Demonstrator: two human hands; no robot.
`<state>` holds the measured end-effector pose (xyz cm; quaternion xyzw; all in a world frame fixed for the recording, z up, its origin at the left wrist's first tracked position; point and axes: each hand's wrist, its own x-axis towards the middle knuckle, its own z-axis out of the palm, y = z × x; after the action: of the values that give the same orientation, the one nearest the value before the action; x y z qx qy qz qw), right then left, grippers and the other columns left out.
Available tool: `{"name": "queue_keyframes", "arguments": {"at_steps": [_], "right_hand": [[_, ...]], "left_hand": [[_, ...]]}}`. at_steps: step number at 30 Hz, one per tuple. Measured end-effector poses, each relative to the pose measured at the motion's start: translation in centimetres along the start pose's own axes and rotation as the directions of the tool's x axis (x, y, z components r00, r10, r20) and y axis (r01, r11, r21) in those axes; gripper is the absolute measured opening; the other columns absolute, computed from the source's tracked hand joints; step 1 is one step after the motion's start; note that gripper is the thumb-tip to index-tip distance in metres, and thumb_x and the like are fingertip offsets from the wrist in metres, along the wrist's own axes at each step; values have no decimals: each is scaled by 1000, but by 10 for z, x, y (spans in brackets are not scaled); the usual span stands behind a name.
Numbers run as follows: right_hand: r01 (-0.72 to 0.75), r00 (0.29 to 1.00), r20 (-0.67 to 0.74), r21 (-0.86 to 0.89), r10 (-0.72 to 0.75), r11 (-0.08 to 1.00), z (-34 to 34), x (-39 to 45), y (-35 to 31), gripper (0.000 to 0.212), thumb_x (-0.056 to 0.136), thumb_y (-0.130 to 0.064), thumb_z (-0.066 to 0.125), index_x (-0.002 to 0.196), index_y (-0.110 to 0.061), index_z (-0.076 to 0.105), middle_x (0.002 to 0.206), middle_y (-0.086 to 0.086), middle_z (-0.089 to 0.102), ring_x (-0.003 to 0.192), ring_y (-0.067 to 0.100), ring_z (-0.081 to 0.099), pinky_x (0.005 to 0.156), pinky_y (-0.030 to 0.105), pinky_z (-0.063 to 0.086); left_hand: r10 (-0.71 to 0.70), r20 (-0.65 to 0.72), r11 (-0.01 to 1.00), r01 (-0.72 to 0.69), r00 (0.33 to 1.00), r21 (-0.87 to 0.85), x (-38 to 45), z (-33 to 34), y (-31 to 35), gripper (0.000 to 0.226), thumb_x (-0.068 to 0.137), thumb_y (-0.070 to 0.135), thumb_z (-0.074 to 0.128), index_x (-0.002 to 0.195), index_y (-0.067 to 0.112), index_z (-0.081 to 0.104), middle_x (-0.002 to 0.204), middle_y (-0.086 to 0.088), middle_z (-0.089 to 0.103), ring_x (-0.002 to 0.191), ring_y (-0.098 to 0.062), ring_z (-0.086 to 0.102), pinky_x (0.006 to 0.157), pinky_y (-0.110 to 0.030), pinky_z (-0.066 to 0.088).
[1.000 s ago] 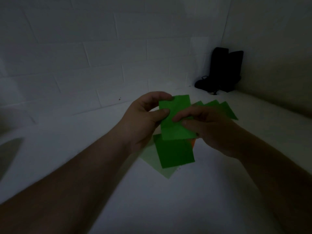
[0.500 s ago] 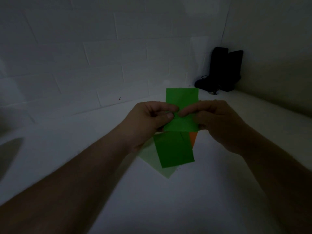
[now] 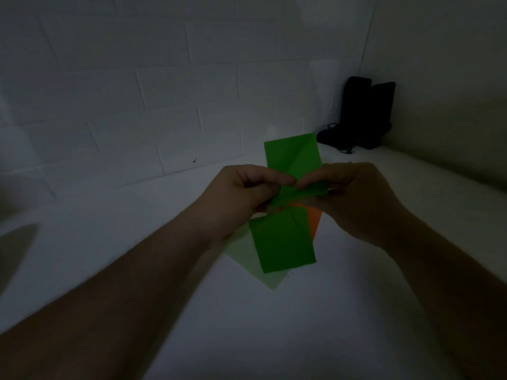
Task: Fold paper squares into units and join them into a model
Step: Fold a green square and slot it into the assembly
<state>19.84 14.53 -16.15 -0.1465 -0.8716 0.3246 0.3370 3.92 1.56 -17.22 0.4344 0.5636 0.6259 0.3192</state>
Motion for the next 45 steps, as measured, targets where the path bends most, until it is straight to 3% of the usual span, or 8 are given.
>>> {"name": "queue_keyframes", "arguments": {"at_steps": [8,12,20,24,31,37,41,45], "right_hand": [[-107,986,-82,362,146,926,3,2,1,32,82,-5,77,74,-35,77,80,-1,77,77,18,74,78,38,61],[-117,975,-117,457,190,882,9,2,2,17,84,-4,77,85,-21,76,84,9,77,77,26,73,77,44,61],[-83,965,-185,467,188,881,13,3,3,25,83,6,74,92,-13,61,86,8,74,72,24,72,63,34,61],[-91,963,-189,441,191,893,13,3,1,30,87,5,71,98,-19,55,80,1,76,66,22,73,64,34,62],[-96,965,-187,404,185,910,14,3,2,42,89,5,70,109,-25,49,83,5,77,73,24,75,68,33,63],[-103,967,-172,402,185,910,14,4,7,50,88,9,68,112,-30,49,81,13,73,75,29,74,67,32,62],[-136,964,-160,394,214,909,12,4,9,53,88,8,68,123,-26,48,67,9,67,67,28,71,65,42,64],[-170,948,-180,411,262,896,11,5,11,59,87,9,69,131,-24,48,64,2,64,66,19,68,70,39,62]], "left_hand": [[134,-42,981,-126,990,145,0,-3,-1,56,84,-25,56,101,23,80,99,-19,77,96,-28,74,96,-41,59],[138,-59,988,-134,989,72,-4,4,0,32,84,-8,75,103,18,78,85,-2,79,84,-22,76,83,-34,62],[17,-159,977,-50,987,-207,1,18,0,24,87,-9,69,101,10,76,92,-10,78,83,-19,71,82,-31,61],[-32,-198,963,-23,980,-270,2,20,0,32,86,-11,70,108,11,72,76,-2,74,74,-13,69,74,-26,59],[-72,-246,984,29,967,-174,3,15,1,53,83,-7,75,122,25,59,92,-8,78,80,-21,73,69,-29,58],[-172,-139,975,148,975,-168,2,15,-3,12,93,-3,65,100,1,73,71,-12,68,61,-18,61,58,-26,54],[-151,-125,986,140,981,-92,3,12,-6,18,92,-2,67,77,6,73,68,-13,65,60,-20,57,58,-25,52],[-133,-116,991,134,984,5,3,11,-6,4,90,-2,70,87,-2,73,67,-14,66,62,-24,57,63,-30,51]]}}
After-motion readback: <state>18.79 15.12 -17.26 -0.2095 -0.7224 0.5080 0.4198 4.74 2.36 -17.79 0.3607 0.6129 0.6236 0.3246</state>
